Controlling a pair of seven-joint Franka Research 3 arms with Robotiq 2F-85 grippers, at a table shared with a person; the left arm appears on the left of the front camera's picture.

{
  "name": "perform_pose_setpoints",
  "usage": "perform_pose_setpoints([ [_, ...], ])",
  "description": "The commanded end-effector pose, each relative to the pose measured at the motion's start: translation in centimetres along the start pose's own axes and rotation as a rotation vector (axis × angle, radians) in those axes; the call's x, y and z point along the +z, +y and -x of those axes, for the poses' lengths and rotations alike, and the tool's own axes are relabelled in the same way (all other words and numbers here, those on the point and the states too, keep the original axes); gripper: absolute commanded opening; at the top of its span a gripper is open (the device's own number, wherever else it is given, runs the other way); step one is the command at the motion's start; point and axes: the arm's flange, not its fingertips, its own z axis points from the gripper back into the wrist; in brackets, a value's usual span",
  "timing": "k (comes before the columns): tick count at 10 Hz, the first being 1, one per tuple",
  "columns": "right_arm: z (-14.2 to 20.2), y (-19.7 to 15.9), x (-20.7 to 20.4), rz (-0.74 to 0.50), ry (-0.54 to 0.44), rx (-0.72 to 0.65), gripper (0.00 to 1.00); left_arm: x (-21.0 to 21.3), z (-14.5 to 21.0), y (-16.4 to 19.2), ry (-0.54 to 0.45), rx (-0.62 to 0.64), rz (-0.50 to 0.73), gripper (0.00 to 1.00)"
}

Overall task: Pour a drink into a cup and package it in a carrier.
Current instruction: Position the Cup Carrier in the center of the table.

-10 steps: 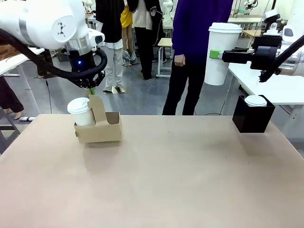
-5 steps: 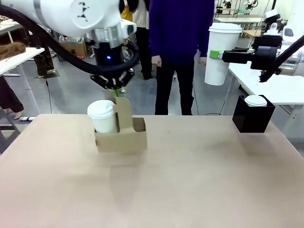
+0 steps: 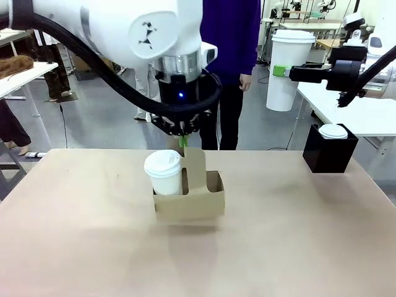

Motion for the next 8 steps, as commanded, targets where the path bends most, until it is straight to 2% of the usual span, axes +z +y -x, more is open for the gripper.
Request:
perform_pose_setpoints([
  [1,-0.4,0.2,-0.2,-0.003,-0.003,0.007,0.8,-1.5,1.1,-1.0,-0.003,0.015,0.03,0.02],
  [5,-0.4,0.2,-0.2,-0.003,-0.003,0.007,0.8,-5.1,3.7,-3.2,0.018,-0.067,-0.014,0.02],
  [8,-0.4,0.2,-0.2,-0.003,-0.003,0.007,0.8,-6.7,4.9,-3.9,0.027,-0.082,-0.062,0.02],
])
